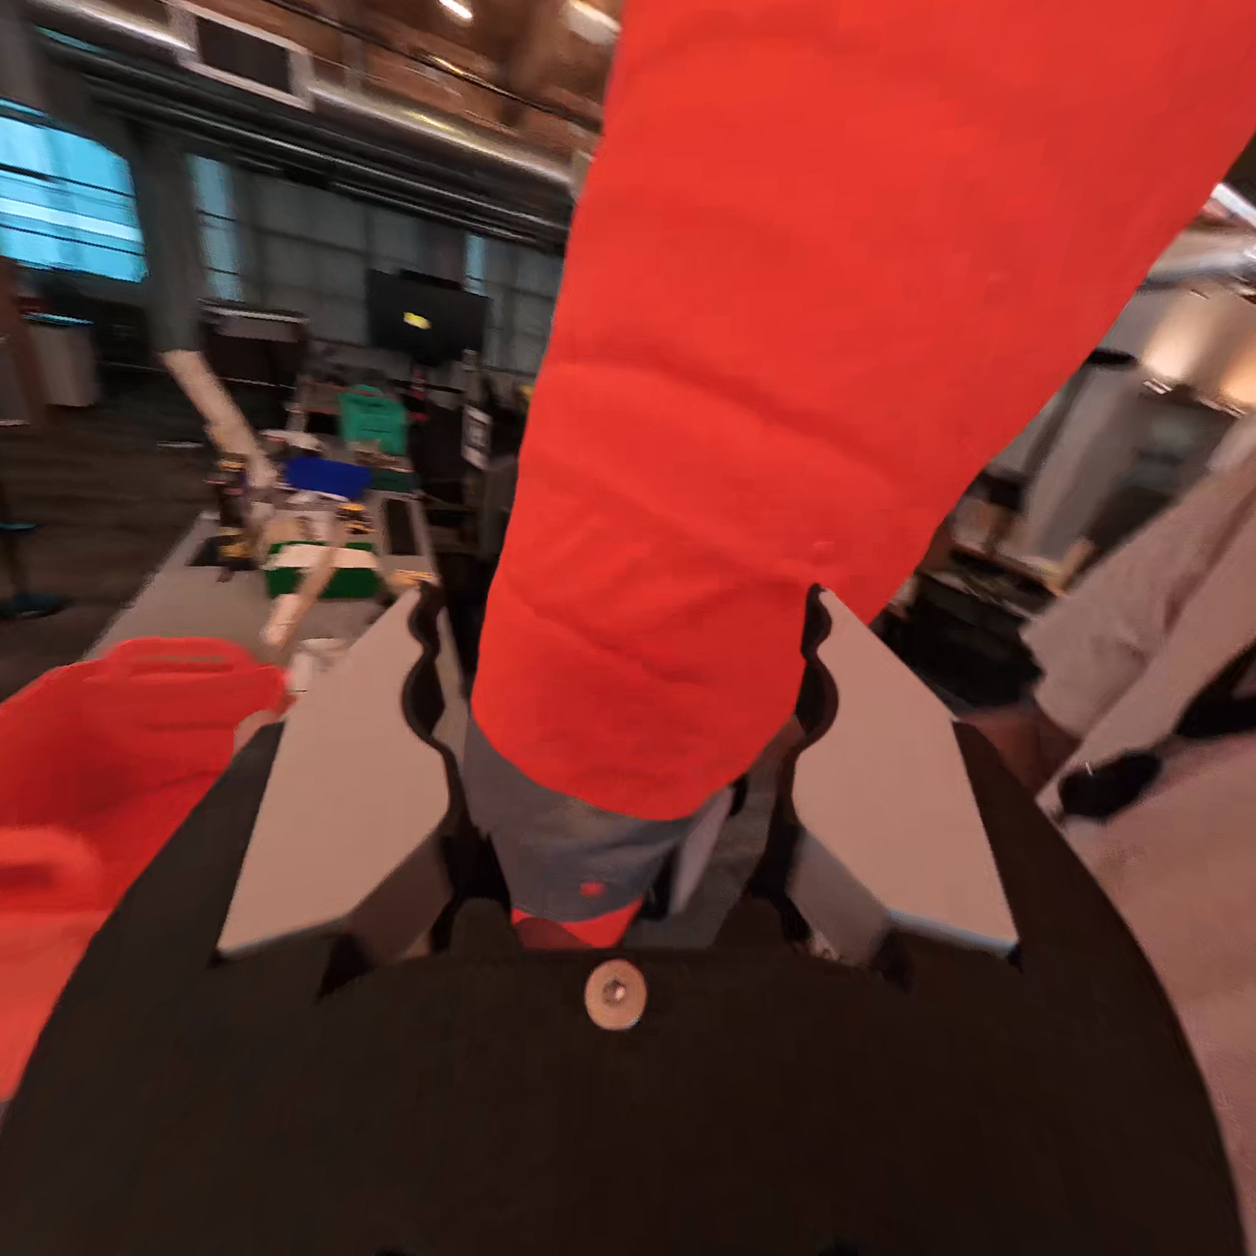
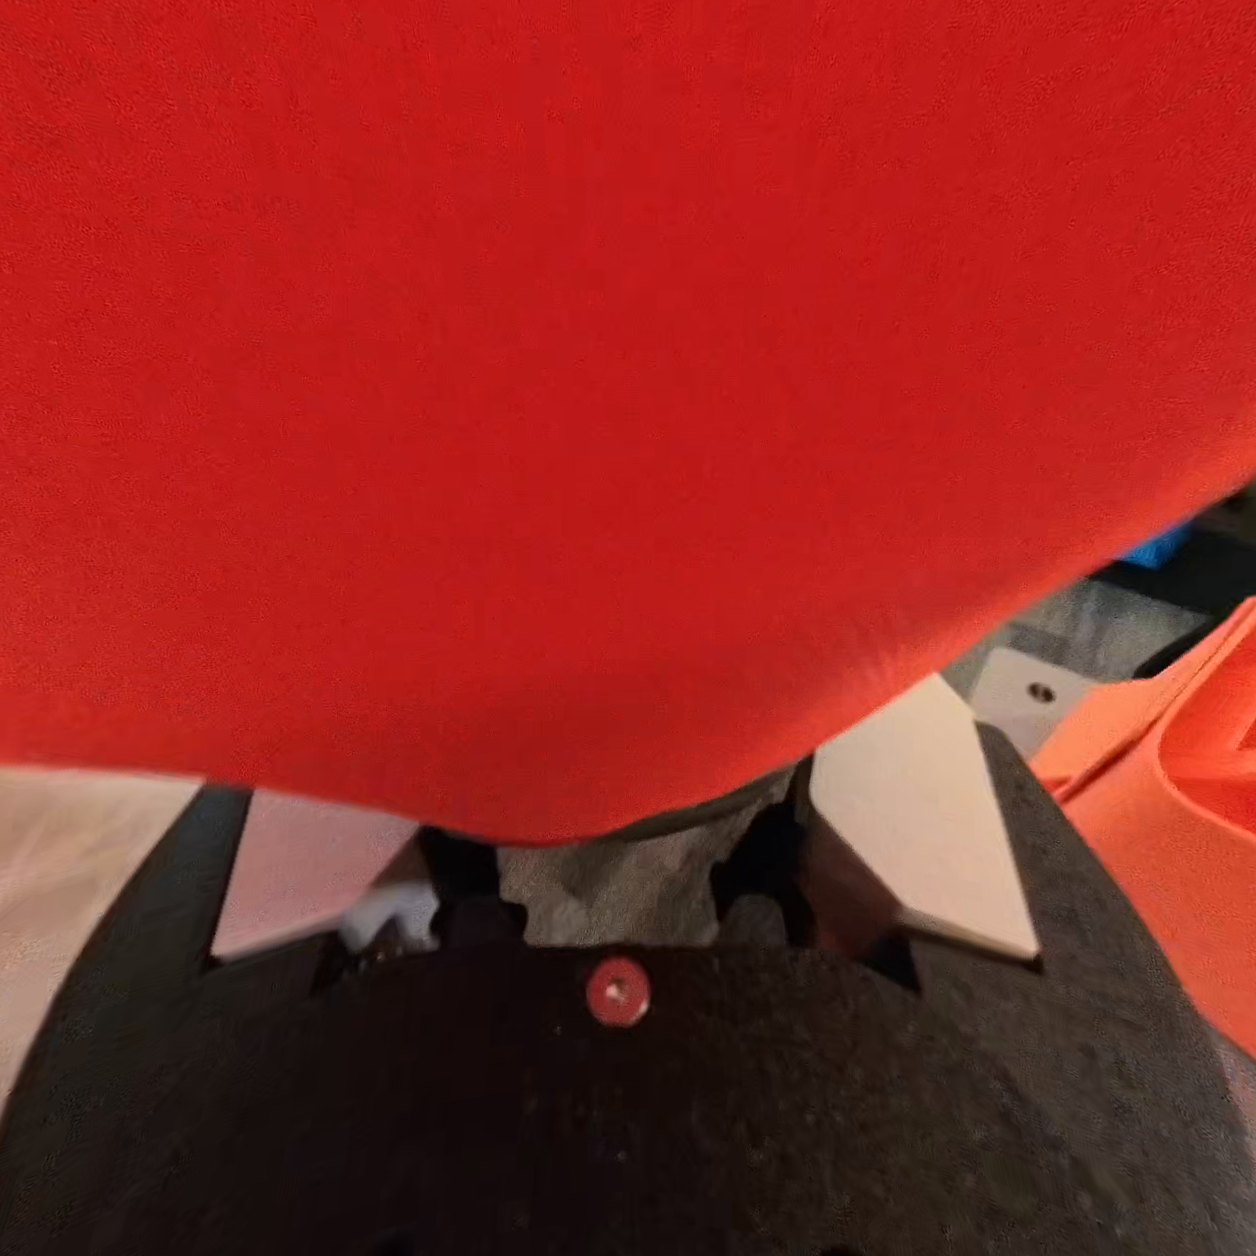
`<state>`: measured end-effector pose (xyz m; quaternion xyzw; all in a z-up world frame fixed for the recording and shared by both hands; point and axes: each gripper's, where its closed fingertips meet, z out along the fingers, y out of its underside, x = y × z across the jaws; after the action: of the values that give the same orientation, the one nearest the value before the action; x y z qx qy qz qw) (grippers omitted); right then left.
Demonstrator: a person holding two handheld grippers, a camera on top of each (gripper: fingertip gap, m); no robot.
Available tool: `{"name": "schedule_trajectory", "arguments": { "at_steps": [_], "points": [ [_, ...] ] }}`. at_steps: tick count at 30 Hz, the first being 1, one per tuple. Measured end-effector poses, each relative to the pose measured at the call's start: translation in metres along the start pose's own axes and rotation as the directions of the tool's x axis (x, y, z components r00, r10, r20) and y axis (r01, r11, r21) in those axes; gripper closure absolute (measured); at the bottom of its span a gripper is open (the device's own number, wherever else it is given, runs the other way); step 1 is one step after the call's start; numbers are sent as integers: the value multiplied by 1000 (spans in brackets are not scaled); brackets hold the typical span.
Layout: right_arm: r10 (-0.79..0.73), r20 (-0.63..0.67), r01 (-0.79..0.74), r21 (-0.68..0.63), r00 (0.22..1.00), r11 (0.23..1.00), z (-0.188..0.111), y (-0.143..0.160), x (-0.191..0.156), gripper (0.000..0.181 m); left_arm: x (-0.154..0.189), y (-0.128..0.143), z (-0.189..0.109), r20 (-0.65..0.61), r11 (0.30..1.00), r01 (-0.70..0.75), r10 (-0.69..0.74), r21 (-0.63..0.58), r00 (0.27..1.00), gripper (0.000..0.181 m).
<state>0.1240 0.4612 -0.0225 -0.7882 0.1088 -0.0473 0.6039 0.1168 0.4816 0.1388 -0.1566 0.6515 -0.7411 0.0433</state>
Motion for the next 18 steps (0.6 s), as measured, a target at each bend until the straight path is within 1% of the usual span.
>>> {"name": "schedule_trajectory", "arguments": {
  "at_steps": [1, 2, 3, 4, 5, 6, 7, 8, 9, 10, 11, 12, 14, 16, 18],
  "points": [
    [-15, 45, 18, -81, 999, 997, -34, 17, -18, 67, 16, 17, 24, -94, 999, -17, 12, -50, 995, 65],
    [-17, 52, 25, -176, 999, 984, -75, 33, -26, 66, 31, 33, 47, -182, 996, -8, -8, -89, 983, 60],
    [-14, 28, 21, -271, 1000, 962, -119, 45, -26, 66, 53, 50, 69, -287, 992, -5, -31, -124, 957, 61],
    [-17, -19, 9, -344, 1000, 939, -162, 48, -20, 69, 76, 66, 91, -365, 987, -45, -16, -157, 931, 61],
    [-41, -70, 11, -375, 997, 927, -197, 42, -13, 71, 93, 76, 117, -397, 983, -85, 13, -163, 918, 61],
    [-87, -107, 39, -390, 990, 920, -223, 36, -9, 72, 111, 75, 141, -445, 987, -83, 12, -140, 895, 61],
    [-122, -124, 61, -407, 985, 911, -240, 34, -10, 71, 131, 63, 160, -499, 994, -53, -1, -93, 867, 61],
    [-125, -121, 62, -430, 985, 901, -250, 36, -17, 71, 142, 53, 180, -486, 998, -47, 16, -51, 874, 54],
    [-101, -98, 50, -422, 990, 905, -254, 39, -29, 71, 156, 52, 193, -489, 996, -81, 55, -32, 870, 51],
    [-100, -86, 58, -397, 991, 916, -257, 42, -40, 71, 172, 54, 195, -519, 996, -85, 74, 3, 852, 51],
    [-118, -86, 77, -379, 989, 922, -262, 48, -48, 71, 184, 61, 195, -514, 994, -95, 108, 52, 851, 52],
    [-125, -81, 87, -372, 989, 924, -266, 58, -57, 71, 195, 71, 194, -511, 993, -100, 119, 64, 851, 53],
    [-87, -46, 64, -363, 995, 929, -267, 78, -78, 70, 214, 88, 193, -517, 995, -82, 97, 52, 851, 55],
    [-82, -37, 62, -383, 996, 922, -267, 93, -96, 69, 231, 102, 192, -517, 997, -75, 82, 35, 852, 55],
    [-71, -54, 49, -329, 996, 943, -267, 99, -112, 65, 245, 107, 188, -527, 998, -25, 54, 61, 848, 59]
  ]
}}
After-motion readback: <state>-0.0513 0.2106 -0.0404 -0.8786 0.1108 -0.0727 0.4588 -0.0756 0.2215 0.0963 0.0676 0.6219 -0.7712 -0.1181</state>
